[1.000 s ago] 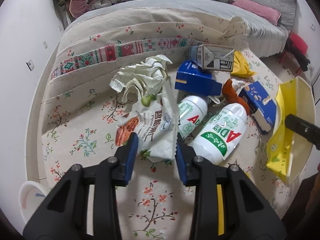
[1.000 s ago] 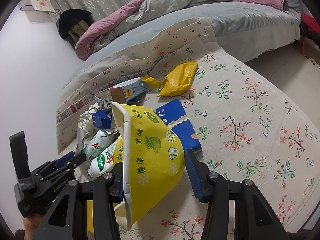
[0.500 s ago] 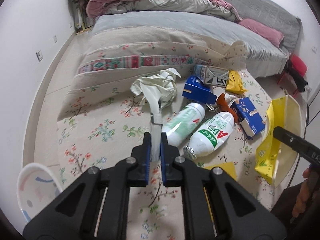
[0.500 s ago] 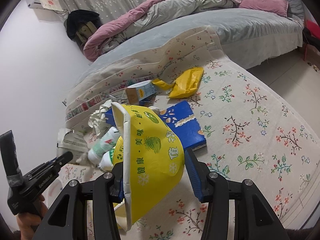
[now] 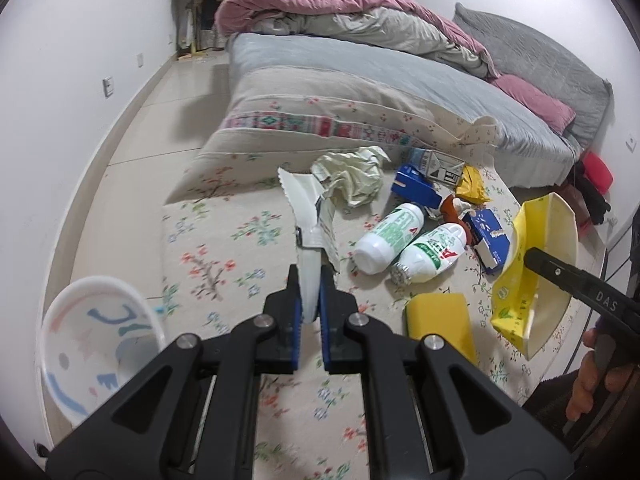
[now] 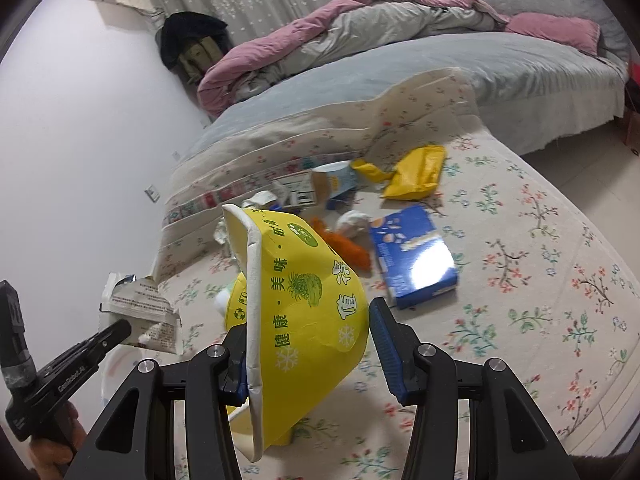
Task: Collect trash
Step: 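Grasp the crumpled white paper with the left gripper while the right gripper holds the bowl, then carry the paper over the wastebasket and open the left gripper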
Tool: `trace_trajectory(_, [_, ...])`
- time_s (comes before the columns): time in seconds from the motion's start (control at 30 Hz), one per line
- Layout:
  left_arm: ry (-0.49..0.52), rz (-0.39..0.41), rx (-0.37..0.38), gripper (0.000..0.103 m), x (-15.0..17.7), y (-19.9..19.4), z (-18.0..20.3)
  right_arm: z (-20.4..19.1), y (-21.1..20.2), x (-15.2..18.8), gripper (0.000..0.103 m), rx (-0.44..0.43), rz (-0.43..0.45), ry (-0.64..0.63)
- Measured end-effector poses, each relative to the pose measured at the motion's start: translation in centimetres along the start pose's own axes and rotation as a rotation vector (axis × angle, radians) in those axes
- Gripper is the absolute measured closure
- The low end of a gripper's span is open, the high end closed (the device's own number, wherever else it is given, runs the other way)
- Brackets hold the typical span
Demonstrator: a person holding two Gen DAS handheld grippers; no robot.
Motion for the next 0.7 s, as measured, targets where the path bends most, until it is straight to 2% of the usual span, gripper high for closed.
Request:
trace_trajectory(0.27, [-0.074,0.015,-0.042,0.094,2.2,-2.3,-3.2,-4.1,1.1,0.9,0.052,-0.044,-0.025,-0.072])
trace_trajectory(0.7, [-0.25,0.035,-0.129,0.094,6.2,-5.2,-11.4,-11.6,3.7,3.2,0.052,-0.112,-0.087,-0.175])
Point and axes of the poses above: each gripper's, at about its wrist camera, not at the fingertips, and y roughly the way its jaws point, z to its right, x to its underside, the point moved 2 cm from there along y, roughly the way its jaws point, and after that the axes turned 3 degrees about -x, right-handed, at the moved point
